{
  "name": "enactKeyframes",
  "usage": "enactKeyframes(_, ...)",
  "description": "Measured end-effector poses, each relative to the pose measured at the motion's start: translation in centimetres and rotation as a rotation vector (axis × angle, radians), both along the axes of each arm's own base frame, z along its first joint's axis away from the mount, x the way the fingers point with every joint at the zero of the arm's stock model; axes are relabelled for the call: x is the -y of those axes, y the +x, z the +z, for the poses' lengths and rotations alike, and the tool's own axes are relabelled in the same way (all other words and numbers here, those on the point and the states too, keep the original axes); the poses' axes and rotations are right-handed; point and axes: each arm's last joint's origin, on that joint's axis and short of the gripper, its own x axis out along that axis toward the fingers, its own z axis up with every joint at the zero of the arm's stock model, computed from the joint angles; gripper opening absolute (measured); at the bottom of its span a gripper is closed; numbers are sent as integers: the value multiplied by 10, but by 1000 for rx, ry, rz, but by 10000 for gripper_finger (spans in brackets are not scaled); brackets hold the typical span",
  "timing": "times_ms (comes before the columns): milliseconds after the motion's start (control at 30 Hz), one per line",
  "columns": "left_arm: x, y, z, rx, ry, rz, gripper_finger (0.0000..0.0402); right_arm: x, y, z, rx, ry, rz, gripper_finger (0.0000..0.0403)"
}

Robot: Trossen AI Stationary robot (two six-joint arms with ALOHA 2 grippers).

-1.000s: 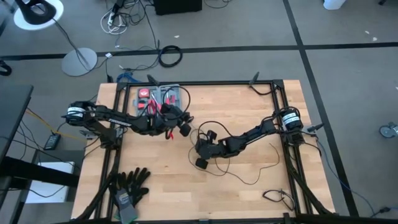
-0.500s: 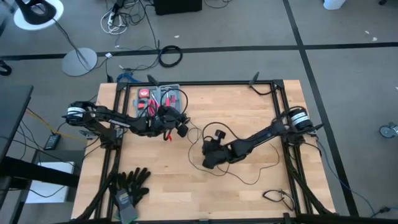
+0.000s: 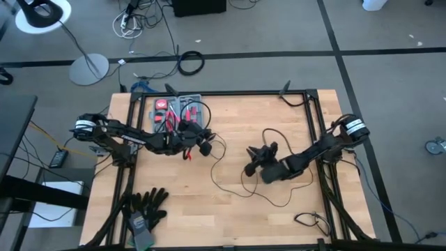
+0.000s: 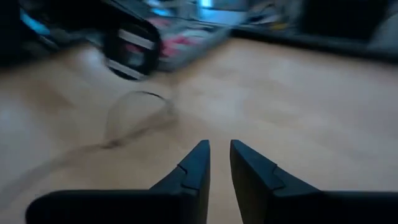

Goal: Coil cords
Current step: Coil the black wire onto the spool

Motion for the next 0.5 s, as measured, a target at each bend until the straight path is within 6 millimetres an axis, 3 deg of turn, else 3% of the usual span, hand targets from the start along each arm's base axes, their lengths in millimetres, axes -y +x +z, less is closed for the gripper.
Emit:
enactKeyframes(100, 1, 1, 2, 23, 3, -5, 0, 18, -7, -3, 159, 65, 186, 60)
enactKeyframes(233, 1, 3, 6, 63, 14, -10, 0, 53, -13, 4, 306, -1, 381, 59)
enactKeyframes(367, 1, 5, 8, 71, 33, -25, 0, 89, -8, -1, 214, -34, 364, 59)
enactKeyframes(500, 0, 6, 11, 105, 44, -19, 0, 107, 2, -2, 132, -47, 429, 61)
